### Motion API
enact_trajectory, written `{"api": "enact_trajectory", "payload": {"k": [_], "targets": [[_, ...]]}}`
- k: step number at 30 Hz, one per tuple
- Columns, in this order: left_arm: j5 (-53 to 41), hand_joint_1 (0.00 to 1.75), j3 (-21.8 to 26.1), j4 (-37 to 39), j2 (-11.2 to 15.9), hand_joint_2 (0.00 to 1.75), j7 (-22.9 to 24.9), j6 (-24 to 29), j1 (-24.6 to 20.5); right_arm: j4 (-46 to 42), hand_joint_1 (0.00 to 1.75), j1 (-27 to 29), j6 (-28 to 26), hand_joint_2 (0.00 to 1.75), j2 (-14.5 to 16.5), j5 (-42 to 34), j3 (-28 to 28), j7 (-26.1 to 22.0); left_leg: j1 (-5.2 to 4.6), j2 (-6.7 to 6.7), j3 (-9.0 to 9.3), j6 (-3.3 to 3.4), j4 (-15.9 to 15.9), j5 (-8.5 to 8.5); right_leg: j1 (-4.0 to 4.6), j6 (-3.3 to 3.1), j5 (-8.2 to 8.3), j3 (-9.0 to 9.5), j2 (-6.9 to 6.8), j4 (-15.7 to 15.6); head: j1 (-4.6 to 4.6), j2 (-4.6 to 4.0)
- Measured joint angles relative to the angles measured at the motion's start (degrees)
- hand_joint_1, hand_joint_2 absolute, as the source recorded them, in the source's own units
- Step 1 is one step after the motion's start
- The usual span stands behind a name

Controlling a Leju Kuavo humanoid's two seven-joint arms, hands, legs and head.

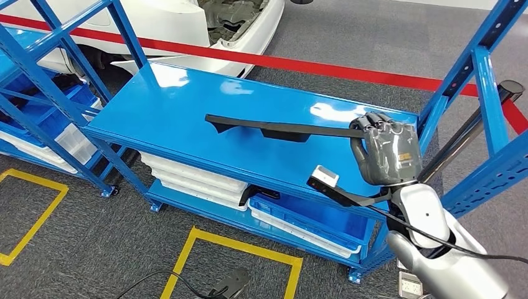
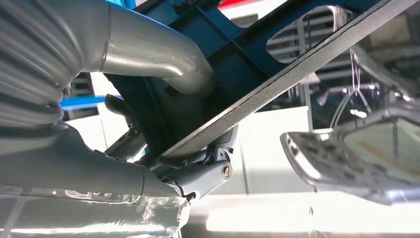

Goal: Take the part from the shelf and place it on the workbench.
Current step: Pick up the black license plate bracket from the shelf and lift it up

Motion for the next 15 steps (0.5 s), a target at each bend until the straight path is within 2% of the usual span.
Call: {"api": "enact_trajectory", "payload": {"k": [7, 15], "targets": [[-0.41, 0.00, 0.00, -0.01, 0.00, 0.00, 0.15, 0.10, -0.04, -3.45, 1.75, 1.48, 0.03, 1.75, -0.32, 4.03, -1.05, 0.80, 0.00, 0.00, -0.01, 0.00, 0.00, 0.00, 0.00, 0.00, 0.00, 0.00, 0.00, 0.00, 0.00, 0.00], [-0.59, 0.00, 0.00, -0.01, 0.00, 0.00, 0.22, 0.41, -0.38, -8.25, 1.75, 3.12, -0.97, 1.75, -0.42, 5.40, -1.54, -0.53, 0.00, 0.00, -0.01, 0.00, 0.00, 0.00, 0.00, 0.00, 0.00, 0.00, 0.00, 0.00, 0.00, 0.00]]}}
